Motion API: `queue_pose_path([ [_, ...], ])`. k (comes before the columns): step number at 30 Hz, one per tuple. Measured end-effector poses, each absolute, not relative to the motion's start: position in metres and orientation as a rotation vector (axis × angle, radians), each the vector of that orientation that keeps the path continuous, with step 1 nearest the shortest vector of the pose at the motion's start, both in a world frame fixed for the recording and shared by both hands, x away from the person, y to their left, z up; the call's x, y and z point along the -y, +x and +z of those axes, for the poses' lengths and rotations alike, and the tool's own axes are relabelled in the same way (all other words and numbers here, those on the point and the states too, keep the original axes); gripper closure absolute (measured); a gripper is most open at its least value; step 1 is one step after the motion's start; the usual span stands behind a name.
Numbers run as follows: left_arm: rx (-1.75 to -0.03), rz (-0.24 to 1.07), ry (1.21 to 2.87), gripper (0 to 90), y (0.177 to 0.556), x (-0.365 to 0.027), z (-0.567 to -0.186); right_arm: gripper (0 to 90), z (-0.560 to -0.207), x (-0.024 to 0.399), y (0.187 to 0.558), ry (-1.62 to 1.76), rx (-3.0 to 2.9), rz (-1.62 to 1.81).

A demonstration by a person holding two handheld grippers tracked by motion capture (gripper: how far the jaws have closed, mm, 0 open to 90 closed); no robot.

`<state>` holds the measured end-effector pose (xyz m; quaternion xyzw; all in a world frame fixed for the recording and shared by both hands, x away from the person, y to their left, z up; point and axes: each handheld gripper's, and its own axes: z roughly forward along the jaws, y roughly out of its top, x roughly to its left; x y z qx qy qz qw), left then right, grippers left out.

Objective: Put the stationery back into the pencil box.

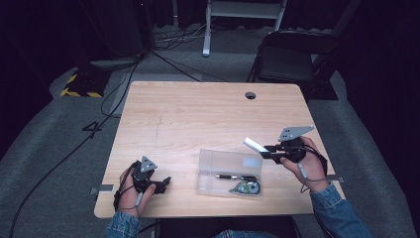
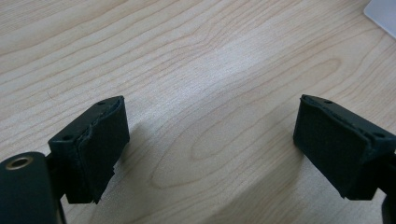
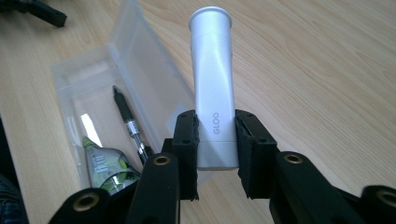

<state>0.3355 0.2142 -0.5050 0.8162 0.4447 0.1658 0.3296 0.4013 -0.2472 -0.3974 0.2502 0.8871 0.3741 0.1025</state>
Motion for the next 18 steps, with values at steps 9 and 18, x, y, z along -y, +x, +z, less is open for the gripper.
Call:
queue_pose_path([
  [9,-1.162,0.433,2.135,11.0,0.336,-0.214,-0.505,71.6,-0.395,0.233,0.393,0.65,-2.668,1.121],
  [18,-1.165,0.432,2.135,11.0,0.335,-0.214,-0.505,71.6,-0.395,0.22,0.385,0.582,-2.716,1.133],
])
